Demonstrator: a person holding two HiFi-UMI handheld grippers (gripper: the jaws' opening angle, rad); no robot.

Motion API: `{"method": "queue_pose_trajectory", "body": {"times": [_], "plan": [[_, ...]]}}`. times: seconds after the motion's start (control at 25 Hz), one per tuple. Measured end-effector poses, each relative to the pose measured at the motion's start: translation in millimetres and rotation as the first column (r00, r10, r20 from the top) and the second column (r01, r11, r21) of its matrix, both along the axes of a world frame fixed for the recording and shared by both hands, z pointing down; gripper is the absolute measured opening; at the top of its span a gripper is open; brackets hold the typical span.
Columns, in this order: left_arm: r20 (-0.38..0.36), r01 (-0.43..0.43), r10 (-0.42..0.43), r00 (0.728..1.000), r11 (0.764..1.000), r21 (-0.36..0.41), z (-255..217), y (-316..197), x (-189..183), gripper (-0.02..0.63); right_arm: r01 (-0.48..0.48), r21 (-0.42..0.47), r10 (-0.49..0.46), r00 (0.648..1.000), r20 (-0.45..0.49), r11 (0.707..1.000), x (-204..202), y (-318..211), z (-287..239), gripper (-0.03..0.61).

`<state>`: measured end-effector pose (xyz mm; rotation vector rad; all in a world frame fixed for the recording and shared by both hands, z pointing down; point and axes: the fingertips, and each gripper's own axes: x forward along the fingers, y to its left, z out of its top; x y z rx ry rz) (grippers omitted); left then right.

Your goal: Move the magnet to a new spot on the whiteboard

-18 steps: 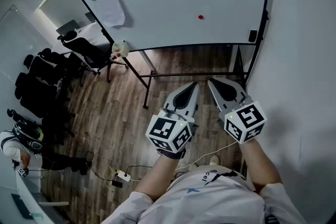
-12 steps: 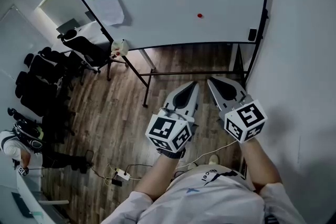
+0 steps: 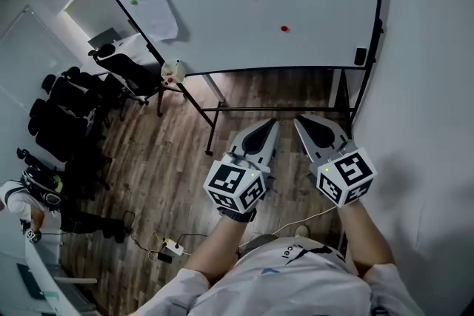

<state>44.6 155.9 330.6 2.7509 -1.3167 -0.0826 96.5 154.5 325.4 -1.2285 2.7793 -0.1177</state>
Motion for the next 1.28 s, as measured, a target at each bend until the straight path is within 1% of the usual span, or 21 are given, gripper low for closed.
{"method": "queue_pose_trajectory", "body": {"times": [0.2, 0.36, 0.56, 0.68, 0.8, 1.04, 1.16, 1.28], "plan": [[0.041, 0.071, -0.071, 0.997, 0.997, 0.014, 0, -15, -13, 0.014, -0.014, -0.016, 0.014, 1.0, 0.028, 1.0, 8, -16, 2, 0.014], [0.029, 0.105, -0.105, 0.994, 0.994, 0.016, 1, -36, -28, 0.014, -0.008, -0.007, 0.008, 1.0, 0.013, 1.0, 2, -31, 0, 0.014], [0.005, 0.125, -0.125, 0.992, 0.992, 0.011, 11, -75, -41, 0.014, -0.02, -0.024, 0.02, 1.0, -0.015, 1.0, -5, -62, 15, 0.014], [-0.012, 0.108, -0.108, 0.994, 0.994, 0.011, 17, -109, -45, 0.014, -0.04, -0.014, 0.04, 0.999, -0.026, 0.999, -9, -91, 16, 0.014], [-0.013, 0.092, -0.092, 0.996, 0.996, 0.021, 16, -149, -52, 0.014, -0.058, -0.008, 0.058, 0.998, -0.028, 0.998, -18, -127, 13, 0.014], [0.028, 0.074, -0.077, 0.997, 0.993, 0.087, 5, -245, -75, 0.014, -0.108, 0.011, 0.108, 0.993, -0.037, 0.994, -50, -213, -2, 0.014], [0.034, 0.068, -0.073, 0.997, 0.989, 0.13, -5, -289, -86, 0.015, -0.145, 0.013, 0.146, 0.989, -0.032, 0.989, -63, -252, -6, 0.014], [0.033, 0.056, -0.063, 0.997, 0.983, 0.175, -12, -325, -90, 0.015, -0.193, 0.018, 0.194, 0.981, -0.02, 0.981, -67, -283, -8, 0.014]]}}
